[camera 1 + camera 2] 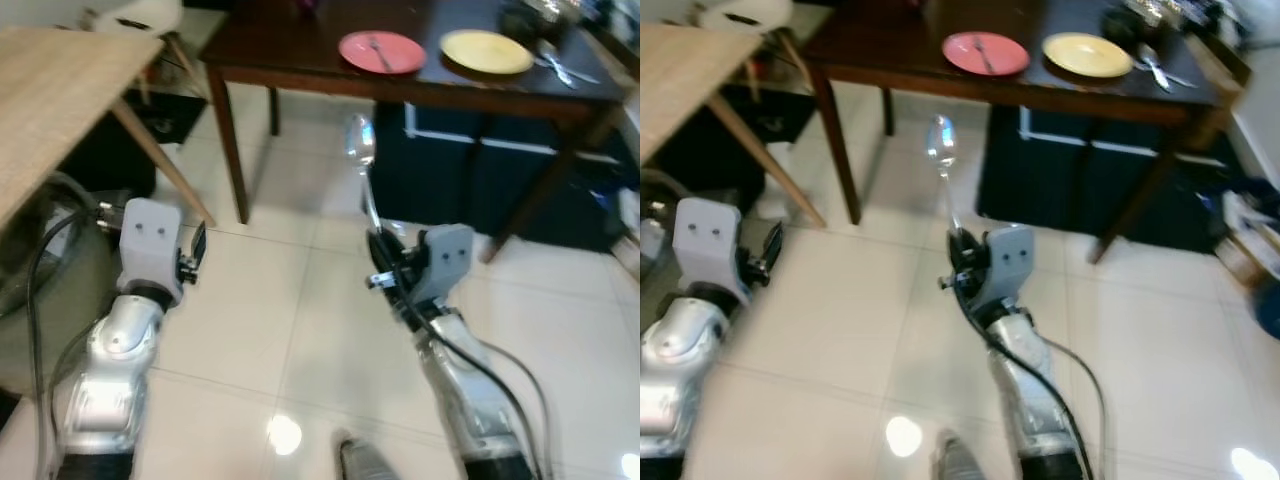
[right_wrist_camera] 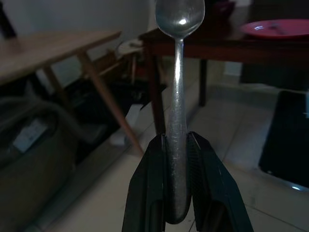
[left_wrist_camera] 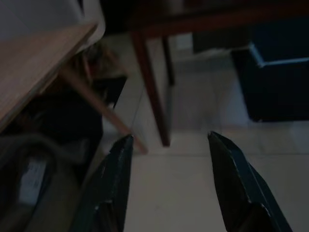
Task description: Setting the table
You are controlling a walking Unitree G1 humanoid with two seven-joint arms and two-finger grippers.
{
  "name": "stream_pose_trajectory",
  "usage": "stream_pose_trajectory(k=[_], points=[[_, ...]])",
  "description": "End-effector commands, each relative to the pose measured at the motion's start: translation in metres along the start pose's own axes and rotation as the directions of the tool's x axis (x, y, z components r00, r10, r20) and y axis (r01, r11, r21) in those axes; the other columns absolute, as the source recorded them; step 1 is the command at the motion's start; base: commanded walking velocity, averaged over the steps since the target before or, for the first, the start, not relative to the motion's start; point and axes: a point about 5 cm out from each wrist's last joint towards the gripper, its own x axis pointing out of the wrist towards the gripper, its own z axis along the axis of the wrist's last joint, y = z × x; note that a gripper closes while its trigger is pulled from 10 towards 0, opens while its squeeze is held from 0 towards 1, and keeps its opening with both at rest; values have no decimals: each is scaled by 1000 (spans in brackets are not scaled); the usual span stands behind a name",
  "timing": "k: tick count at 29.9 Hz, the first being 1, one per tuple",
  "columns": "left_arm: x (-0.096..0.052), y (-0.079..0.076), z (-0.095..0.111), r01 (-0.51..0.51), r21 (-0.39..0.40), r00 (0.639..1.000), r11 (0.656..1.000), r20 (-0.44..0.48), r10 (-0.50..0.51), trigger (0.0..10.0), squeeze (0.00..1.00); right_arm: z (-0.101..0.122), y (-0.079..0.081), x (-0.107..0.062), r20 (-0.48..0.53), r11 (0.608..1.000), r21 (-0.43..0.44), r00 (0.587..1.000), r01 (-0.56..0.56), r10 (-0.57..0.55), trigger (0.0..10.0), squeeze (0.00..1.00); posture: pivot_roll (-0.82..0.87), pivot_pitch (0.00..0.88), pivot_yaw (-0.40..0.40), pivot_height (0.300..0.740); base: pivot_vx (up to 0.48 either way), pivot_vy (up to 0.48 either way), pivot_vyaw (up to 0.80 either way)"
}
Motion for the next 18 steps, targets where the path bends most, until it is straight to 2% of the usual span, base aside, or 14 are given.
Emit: stream_pose_trajectory(k=[1, 6, 8, 18], points=[[-8, 9, -11, -30, 10, 999, 1000, -43, 30, 10000, 0, -1, 11, 1, 6, 999, 17, 999, -34, 34, 10000, 0, -52, 25, 56, 740, 0, 0, 794], [-7, 9, -11, -33, 11, 999, 999, -42, 33, 10000, 0, 0, 14, 1, 5, 998, 18, 998, -65, 65, 10000, 0, -52, 25, 56, 740, 0, 0, 794], [-7, 10, -10, -41, 12, 998, 999, -40, 41, 10000, 0, 0, 19, 0, 6, 994, 31, 994, -109, 109, 10000, 0, -52, 25, 56, 740, 0, 0, 794], [-6, 10, -9, -58, 17, 997, 998, -41, 58, 10000, 0, 2, 23, 1, 15, 989, 41, 990, -141, 141, 10000, 0, -48, 18, 56, 740, 0, 0, 794]])
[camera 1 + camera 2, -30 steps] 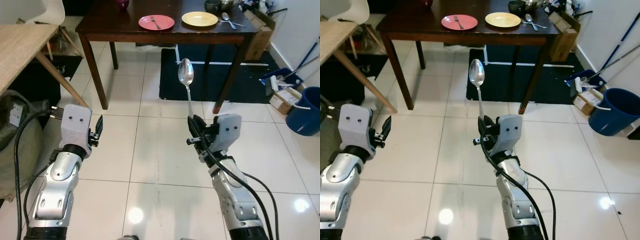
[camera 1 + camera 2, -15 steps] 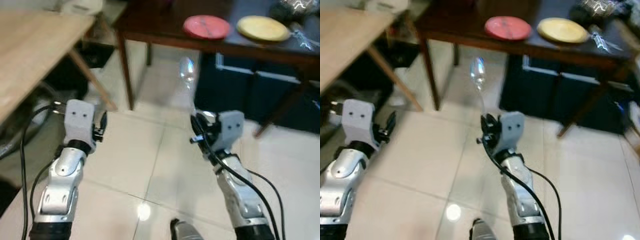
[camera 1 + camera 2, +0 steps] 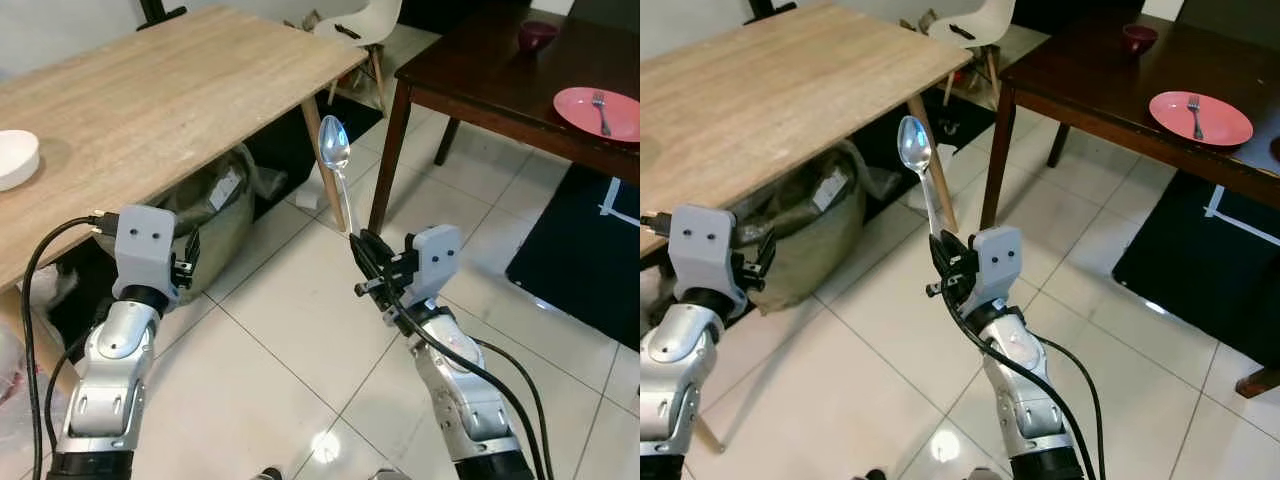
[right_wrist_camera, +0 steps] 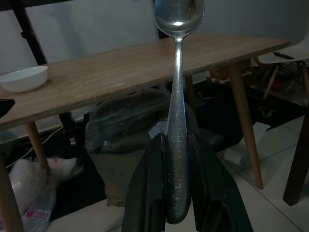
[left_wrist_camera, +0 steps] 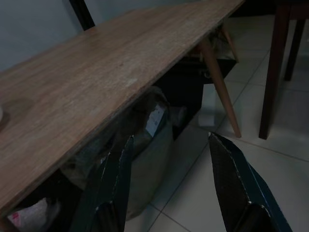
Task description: Setting the table
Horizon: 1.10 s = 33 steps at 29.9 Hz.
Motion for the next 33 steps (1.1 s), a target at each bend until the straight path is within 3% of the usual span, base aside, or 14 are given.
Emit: stream_pose_trajectory(k=[1, 33], points=[[-1, 2, -3, -14, 14, 1000, 1000, -17, 14, 10000, 0, 0, 2, -1, -1, 1000, 8, 1000, -7, 7, 10000, 0, -48, 18, 56, 740, 0, 0, 794], [1, 4, -6, -32, 27, 999, 999, -42, 33, 10000, 0, -1, -1, -2, -7, 1000, 15, 1000, 12, -12, 10000, 0, -47, 21, 58, 740, 0, 0, 794]])
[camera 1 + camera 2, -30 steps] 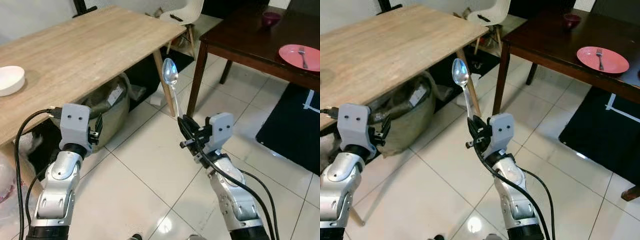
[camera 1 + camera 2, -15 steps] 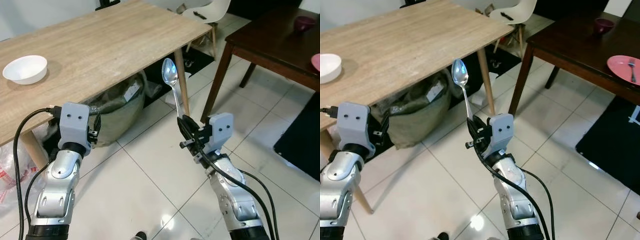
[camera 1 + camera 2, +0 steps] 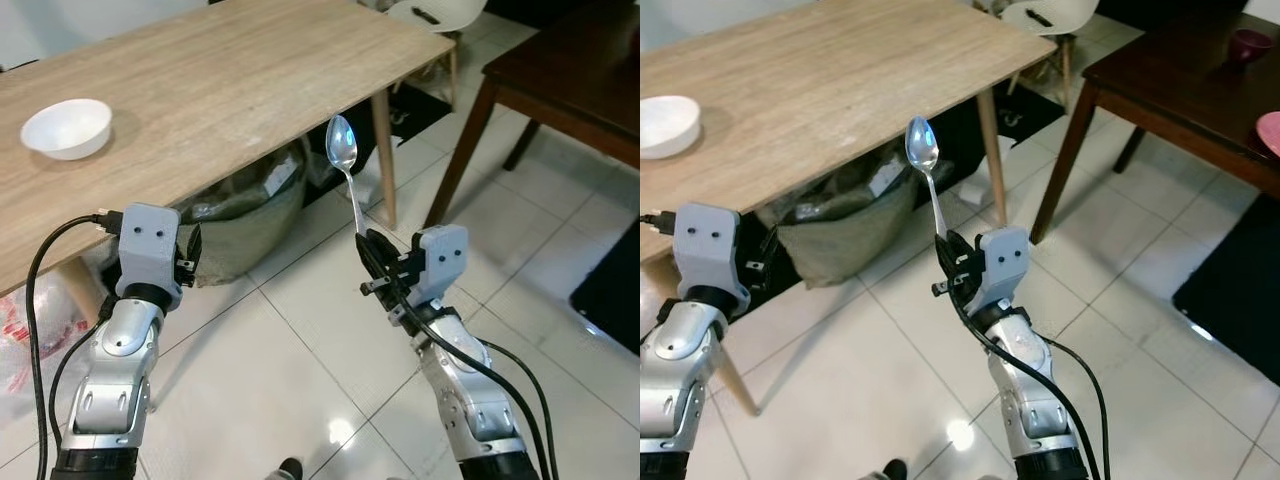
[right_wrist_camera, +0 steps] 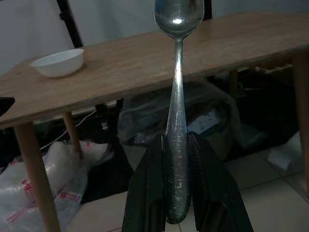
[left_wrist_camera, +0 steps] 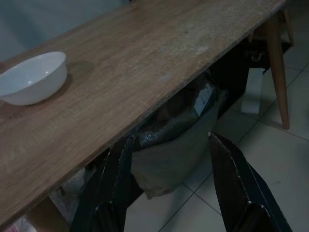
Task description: Setting the table
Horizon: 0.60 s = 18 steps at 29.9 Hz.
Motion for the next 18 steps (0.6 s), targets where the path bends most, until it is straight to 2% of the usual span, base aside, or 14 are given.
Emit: stream_pose_trajectory(k=[1, 18], points=[[-1, 3, -7, -9, 9, 999, 1000, -40, 9, 10000, 0, -1, 1, -2, -5, 1000, 11, 1000, 5, -5, 10000, 0, -48, 22, 59, 740, 0, 0, 788], [0, 3, -7, -18, 26, 999, 999, -40, 20, 10000, 0, -1, -4, -2, -7, 999, 9, 999, 40, -40, 10000, 0, -48, 22, 60, 740, 0, 0, 792]])
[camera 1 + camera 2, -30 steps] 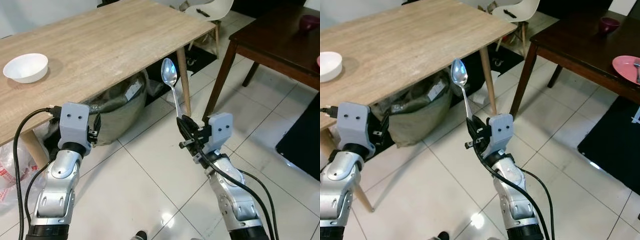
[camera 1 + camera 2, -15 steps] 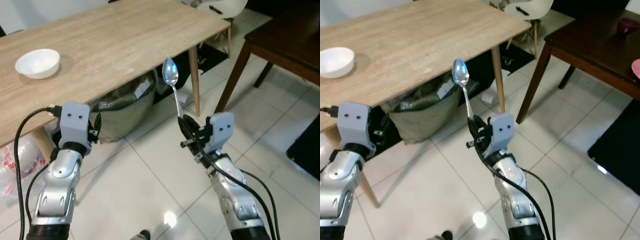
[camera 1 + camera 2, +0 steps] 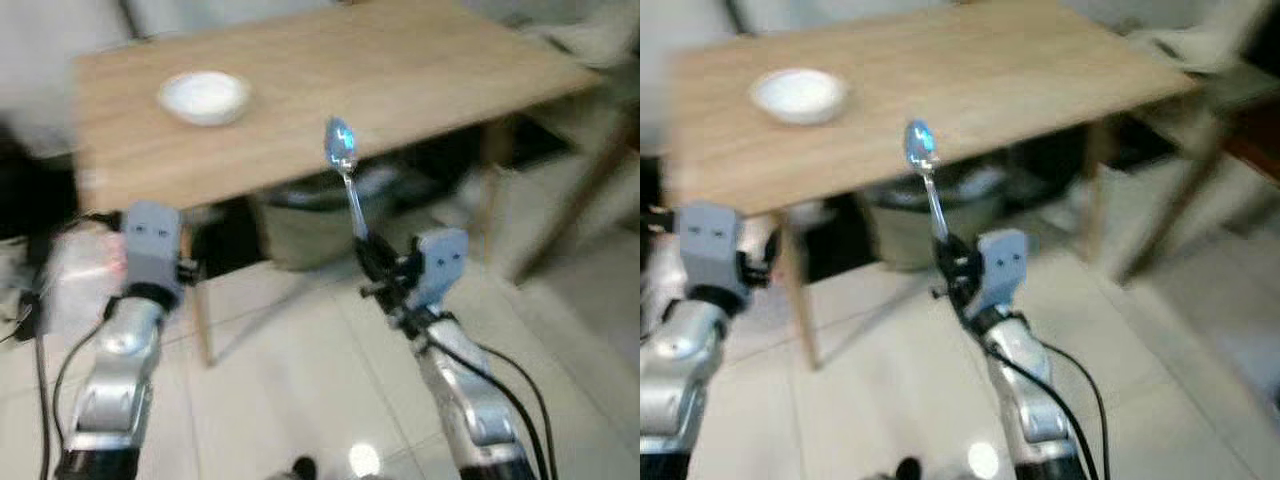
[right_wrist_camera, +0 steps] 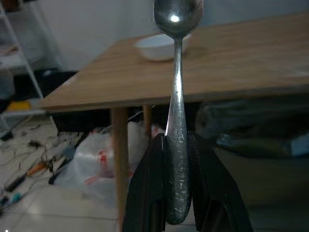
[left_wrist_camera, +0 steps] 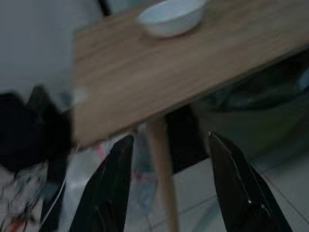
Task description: Setting the table
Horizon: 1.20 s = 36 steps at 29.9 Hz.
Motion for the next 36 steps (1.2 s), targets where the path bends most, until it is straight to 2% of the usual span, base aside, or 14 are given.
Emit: stream_pose_trajectory(k=[1, 5, 36], points=[[1, 1, -5, -12, 36, 1000, 999, -28, 13, 10000, 0, -1, -3, -1, -5, 999, 6, 999, 34, -34, 10000, 0, -48, 22, 60, 740, 0, 0, 781], [2, 2, -6, -19, 50, 999, 999, -34, 21, 10000, 0, -1, -5, 0, -4, 999, 9, 999, 46, -46, 10000, 0, -48, 22, 60, 740, 189, 0, 391], [2, 2, -4, -26, 84, 1000, 996, -12, 27, 10000, 0, 2, -4, 1, 17, 999, 14, 999, 48, -48, 10000, 0, -46, 28, 60, 740, 480, 0, 0]])
